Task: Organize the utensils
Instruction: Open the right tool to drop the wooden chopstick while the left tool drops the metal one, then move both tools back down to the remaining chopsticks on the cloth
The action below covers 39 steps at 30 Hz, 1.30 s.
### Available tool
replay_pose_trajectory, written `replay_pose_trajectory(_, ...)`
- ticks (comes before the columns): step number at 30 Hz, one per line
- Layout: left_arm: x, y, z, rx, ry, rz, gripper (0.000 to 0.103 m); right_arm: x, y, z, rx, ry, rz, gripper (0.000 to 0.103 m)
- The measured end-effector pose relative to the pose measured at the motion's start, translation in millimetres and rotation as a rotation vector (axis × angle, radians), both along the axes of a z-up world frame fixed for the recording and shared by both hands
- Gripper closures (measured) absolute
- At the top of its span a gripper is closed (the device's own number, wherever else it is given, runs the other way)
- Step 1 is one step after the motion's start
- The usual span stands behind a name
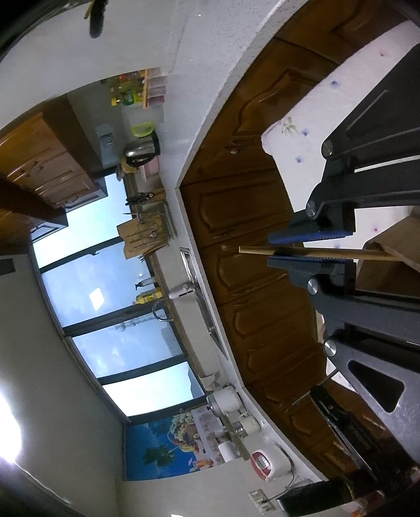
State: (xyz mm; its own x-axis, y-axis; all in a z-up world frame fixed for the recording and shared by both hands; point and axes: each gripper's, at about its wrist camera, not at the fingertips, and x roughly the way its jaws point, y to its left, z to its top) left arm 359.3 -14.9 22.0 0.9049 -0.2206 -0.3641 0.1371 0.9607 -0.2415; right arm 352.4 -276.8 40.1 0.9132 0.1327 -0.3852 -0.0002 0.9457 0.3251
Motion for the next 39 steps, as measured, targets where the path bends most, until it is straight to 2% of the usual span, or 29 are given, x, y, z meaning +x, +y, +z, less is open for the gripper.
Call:
replay_pose_trajectory(1,-3,2,2,0.001,-0.005,0.007,0.042,0,-1,0,0.009,0.007,0.002,0.088)
replay_pose_trajectory(3,-11,3,5,0.008,-0.019,0.013,0.033,-2,-4,-1,0.024,0.018,0.006,0.071)
replay_pose_trajectory(4,-14,3,6,0.018,-0.020,0.012,0.027,-4,-5,0,0.034,0.017,0.009,0.052)
replay_pose_trajectory(5,-20,4,8,0.030,-0.023,0.015,0.025,-8,-6,1,0.045,0.011,0.012,0.043)
replay_pose_trajectory(11,-62,13,13,0.053,-0.033,-0.006,0.023,-33,-10,9,0.092,-0.010,0.032,0.026)
replay_pose_trajectory(14,-90,23,13,0.052,-0.025,0.000,0.021,-55,-9,15,0.110,-0.026,0.049,0.020)
replay_pose_trajectory(19,-141,40,11,0.048,-0.041,0.044,0.005,-93,-3,16,0.115,-0.032,0.079,0.015)
replay_pose_trajectory(25,-199,49,3,0.026,0.002,0.029,0.004,-139,7,15,0.102,-0.013,0.120,0.014)
replay_pose_trajectory(34,-264,53,7,0.080,0.002,0.074,0.001,-201,27,2,-0.009,0.038,0.164,0.009)
replay_pose_trajectory(39,-276,64,2,0.086,0.106,0.074,0.001,-223,30,-14,-0.029,0.083,0.169,0.009)
